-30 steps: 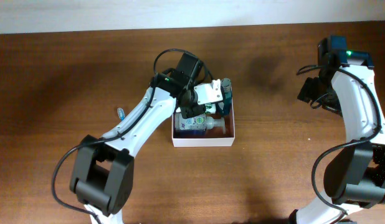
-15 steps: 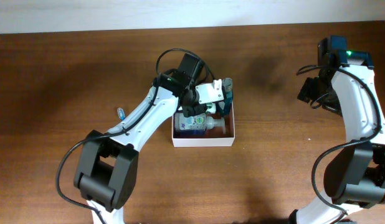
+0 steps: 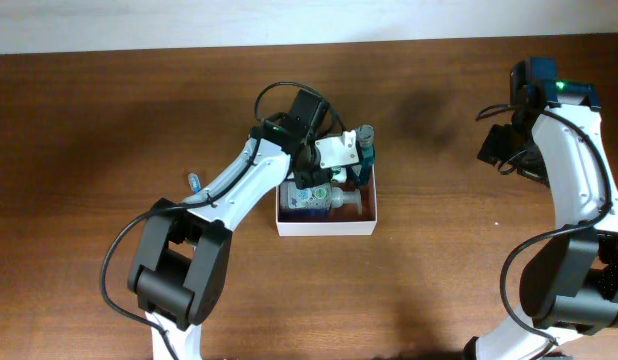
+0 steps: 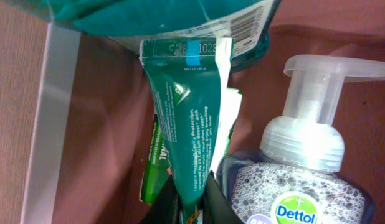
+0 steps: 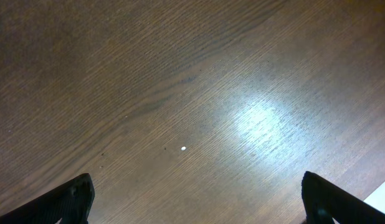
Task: Pack container
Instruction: 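Carry the toothpaste tube over the pink box and lower it inside, then release the tube and withdraw the left gripper to the left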
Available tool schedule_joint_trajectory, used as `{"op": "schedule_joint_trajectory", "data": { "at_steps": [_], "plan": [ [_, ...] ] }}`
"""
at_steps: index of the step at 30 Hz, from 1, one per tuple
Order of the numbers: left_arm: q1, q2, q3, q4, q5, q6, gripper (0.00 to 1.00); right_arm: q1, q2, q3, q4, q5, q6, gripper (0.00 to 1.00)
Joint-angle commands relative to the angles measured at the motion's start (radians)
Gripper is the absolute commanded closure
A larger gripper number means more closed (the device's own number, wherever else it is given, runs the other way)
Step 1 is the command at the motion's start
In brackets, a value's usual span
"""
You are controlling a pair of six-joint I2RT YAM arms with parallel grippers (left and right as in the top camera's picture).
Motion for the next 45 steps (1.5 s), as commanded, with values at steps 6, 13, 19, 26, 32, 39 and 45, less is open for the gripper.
{"op": "schedule_joint_trajectory", "data": {
  "at_steps": [6, 13, 19, 26, 32, 39, 45],
  "plan": [
    [0.014, 0.002, 0.008, 0.006, 0.018, 0.019, 0.59, -0.003, -0.006, -0.004, 0.000, 0.012, 0.007, 0.01],
    [0.014, 0.002, 0.009, 0.006, 0.019, 0.011, 0.53, -0.003, -0.006, -0.004, 0.000, 0.012, 0.007, 0.01],
    [0.014, -0.029, 0.044, -0.012, 0.018, -0.002, 0.53, -0.003, -0.006, -0.004, 0.000, 0.012, 0.007, 0.01],
    [0.042, -0.166, 0.078, -0.014, 0.018, -0.149, 0.53, -0.003, -0.006, -0.004, 0.000, 0.012, 0.007, 0.02],
    [0.151, -0.251, 0.078, -0.047, 0.018, -0.442, 0.53, -0.003, -0.006, -0.004, 0.000, 0.012, 0.007, 0.02],
    [0.348, -0.229, 0.055, -0.238, -0.131, -0.926, 0.48, -0.003, -0.006, -0.004, 0.000, 0.012, 0.007, 0.01],
    [0.418, -0.221, -0.079, -0.254, -0.140, -1.012, 0.47, -0.003, -0.006, -0.004, 0.000, 0.012, 0.007, 0.01]
  ]
}}
